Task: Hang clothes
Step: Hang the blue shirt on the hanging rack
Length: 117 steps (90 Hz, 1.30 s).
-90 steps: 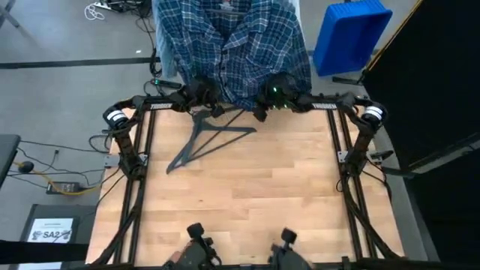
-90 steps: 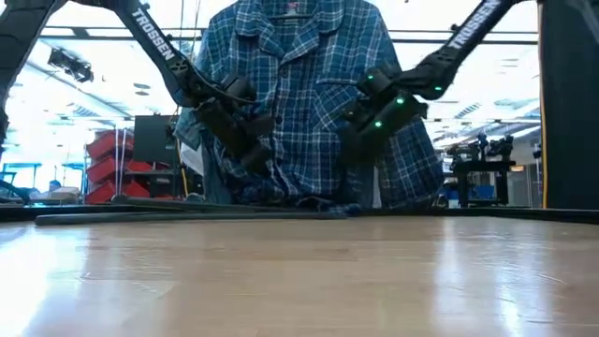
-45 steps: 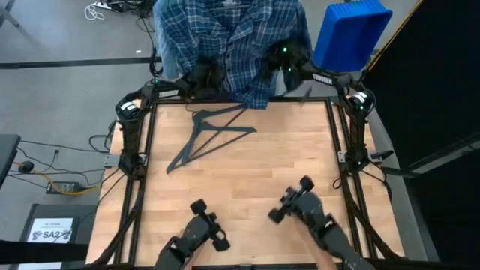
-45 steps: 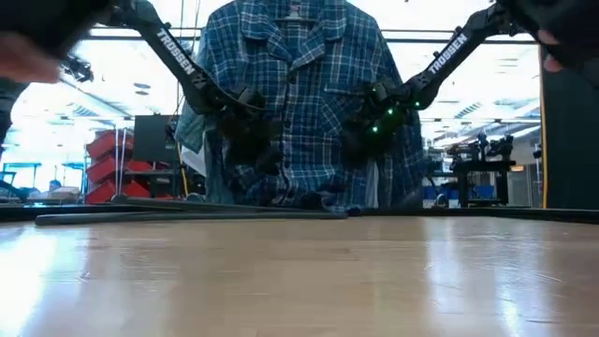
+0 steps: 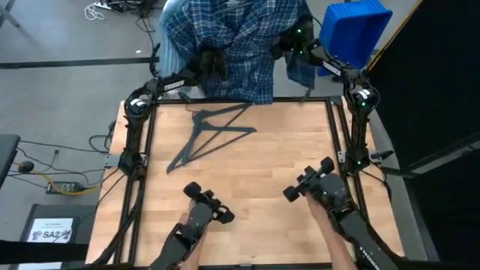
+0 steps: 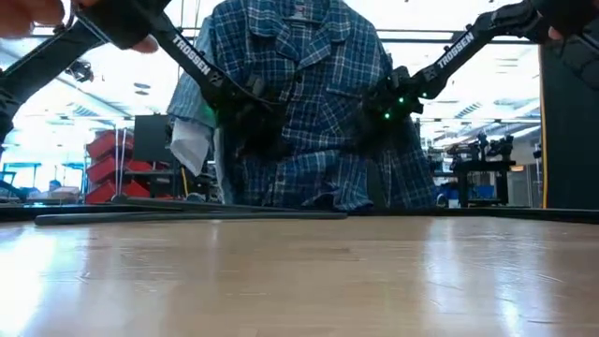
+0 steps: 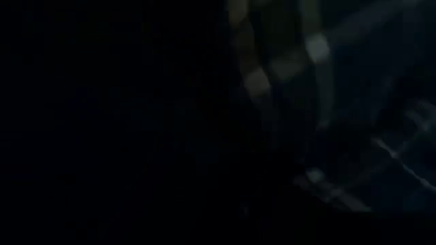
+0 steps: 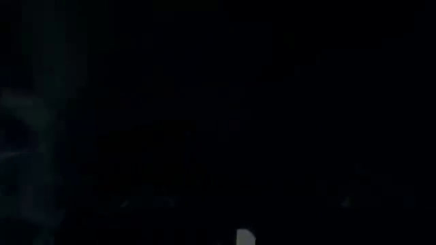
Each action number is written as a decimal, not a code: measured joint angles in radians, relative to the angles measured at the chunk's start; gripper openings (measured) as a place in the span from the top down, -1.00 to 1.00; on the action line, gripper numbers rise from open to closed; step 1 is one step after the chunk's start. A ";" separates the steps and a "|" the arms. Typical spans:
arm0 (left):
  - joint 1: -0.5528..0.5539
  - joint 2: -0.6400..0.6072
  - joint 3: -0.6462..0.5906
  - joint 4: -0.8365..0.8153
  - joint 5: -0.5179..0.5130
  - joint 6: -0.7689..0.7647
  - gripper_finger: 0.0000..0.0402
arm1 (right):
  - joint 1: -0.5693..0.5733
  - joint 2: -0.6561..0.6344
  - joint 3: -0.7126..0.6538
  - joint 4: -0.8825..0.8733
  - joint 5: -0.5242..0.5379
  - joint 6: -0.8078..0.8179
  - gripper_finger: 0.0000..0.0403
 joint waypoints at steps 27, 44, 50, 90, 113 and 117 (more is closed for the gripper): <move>0.019 0.000 0.054 0.005 -0.081 -0.033 1.00 | -0.009 0.000 0.001 0.029 0.042 -0.094 1.00; 0.037 0.000 0.089 0.012 -0.095 -0.061 1.00 | -0.022 0.000 0.001 0.060 0.083 -0.119 1.00; 0.043 0.000 0.101 0.008 -0.102 -0.061 1.00 | -0.029 0.000 0.001 0.063 0.088 -0.119 1.00; 0.013 -0.003 0.132 -0.233 -0.023 -0.074 1.00 | -0.050 -0.013 0.001 -0.214 0.055 -0.093 1.00; -0.067 -0.004 0.132 -0.677 0.075 -0.073 1.00 | -0.044 -0.035 -0.045 -0.436 -0.057 -0.044 1.00; -0.080 -0.004 0.132 -0.767 0.073 -0.076 1.00 | -0.041 -0.055 -0.075 -0.447 -0.056 -0.043 1.00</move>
